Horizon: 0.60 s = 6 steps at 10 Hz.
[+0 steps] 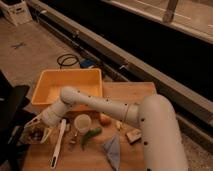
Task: Place grapes in plastic cup
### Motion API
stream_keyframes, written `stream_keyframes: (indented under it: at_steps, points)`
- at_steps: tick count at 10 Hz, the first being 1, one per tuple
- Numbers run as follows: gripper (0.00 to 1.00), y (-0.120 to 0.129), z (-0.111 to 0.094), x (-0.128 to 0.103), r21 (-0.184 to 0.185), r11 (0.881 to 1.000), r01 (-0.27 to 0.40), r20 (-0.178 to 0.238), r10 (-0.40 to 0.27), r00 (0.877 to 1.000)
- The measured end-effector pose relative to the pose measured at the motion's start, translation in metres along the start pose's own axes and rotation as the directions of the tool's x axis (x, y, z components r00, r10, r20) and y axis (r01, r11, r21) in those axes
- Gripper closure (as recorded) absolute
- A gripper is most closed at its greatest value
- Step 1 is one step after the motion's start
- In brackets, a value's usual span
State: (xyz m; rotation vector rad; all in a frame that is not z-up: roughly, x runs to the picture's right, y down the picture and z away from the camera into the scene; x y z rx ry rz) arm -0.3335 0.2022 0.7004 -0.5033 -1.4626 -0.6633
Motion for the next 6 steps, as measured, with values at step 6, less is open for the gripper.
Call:
stream_keyframes:
  at_steps: [6]
  points:
    - [0.2,-0.039,-0.089,-0.046,0.01,0.996,0.084,-0.241,-0.079,0.967]
